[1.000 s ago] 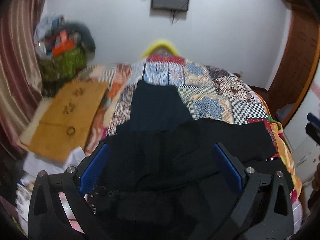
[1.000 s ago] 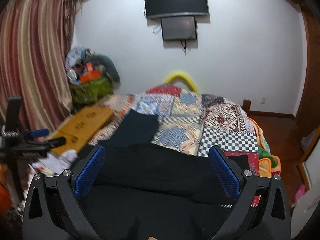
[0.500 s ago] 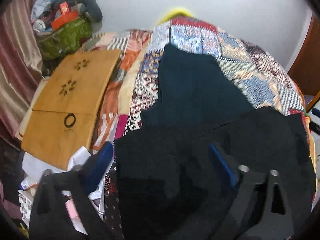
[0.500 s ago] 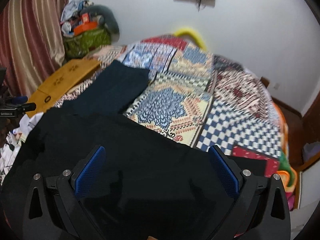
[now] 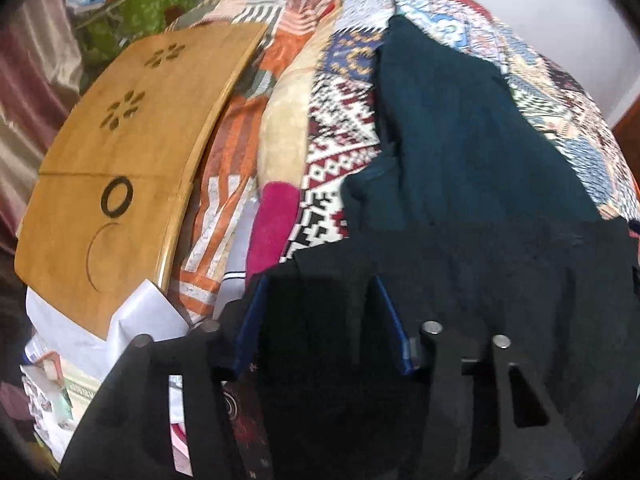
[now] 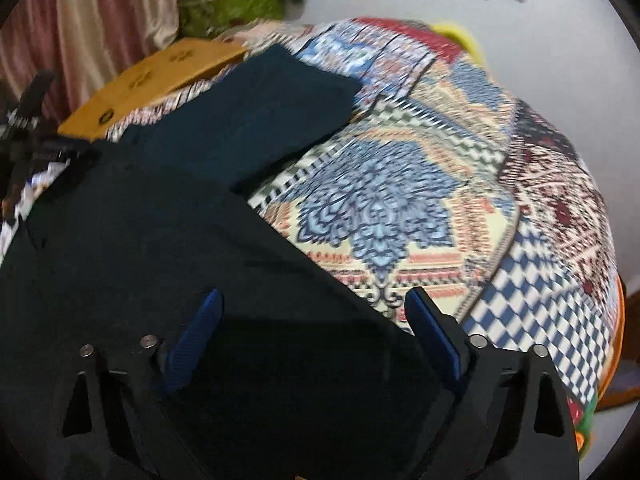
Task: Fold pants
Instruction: 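Lower both grippers onto the trouser waistband and close them on it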
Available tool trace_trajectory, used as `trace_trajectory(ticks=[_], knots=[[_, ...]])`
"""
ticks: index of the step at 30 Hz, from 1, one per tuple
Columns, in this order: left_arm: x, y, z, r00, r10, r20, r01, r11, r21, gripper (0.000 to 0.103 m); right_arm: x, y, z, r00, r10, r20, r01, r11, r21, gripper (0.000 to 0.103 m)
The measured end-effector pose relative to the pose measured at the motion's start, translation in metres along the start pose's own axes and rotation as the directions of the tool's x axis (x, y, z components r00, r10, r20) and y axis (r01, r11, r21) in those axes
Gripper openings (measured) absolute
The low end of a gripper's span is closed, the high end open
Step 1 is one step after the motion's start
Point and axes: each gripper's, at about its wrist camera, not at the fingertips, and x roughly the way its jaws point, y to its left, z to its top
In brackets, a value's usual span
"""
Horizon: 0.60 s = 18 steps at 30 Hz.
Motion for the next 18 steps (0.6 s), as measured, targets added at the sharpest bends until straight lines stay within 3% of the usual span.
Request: trace_trajectory(ticks=[4, 10, 12, 14, 18], knots=[[0.0, 0.004, -0.003, 1.0, 0.007, 0.012, -0.006, 0.999, -0.035, 0.041, 0.007, -0.005, 0.003, 0.999, 0.031, -0.009, -0.031, 0.999, 0.006, 0.086], [-0.011, -0.008, -0.004, 0.998, 0.057, 0.014, -0.057, 0.998, -0.009, 0.019, 0.008, 0.003, 0.003, 0.993, 0.118, -0.019, -0.117, 0.992, 0.037, 0.044], [-0.011, -0.01, -0.003, 0.998, 0.063, -0.015, -0.063, 0.998, -0.014, 0.015, 0.005, 0.012, 0.004, 0.994, 0.108, -0.018, -0.108, 0.994, 0.017, 0.021], [-0.013, -0.01, -0.001, 0.998, 0.054, -0.039, -0.055, 0.998, -0.02, 0.01, 0.001, 0.021, 0.006, 0.998, 0.062, -0.011, -0.062, 0.998, -0.015, 0.01], [-0.04, -0.014, -0.003, 0.999, 0.034, -0.002, -0.034, 0.999, -0.015, 0.008, -0.016, 0.025, 0.008, 1.0, 0.005, 0.019, -0.005, 1.0, 0.009, 0.005]])
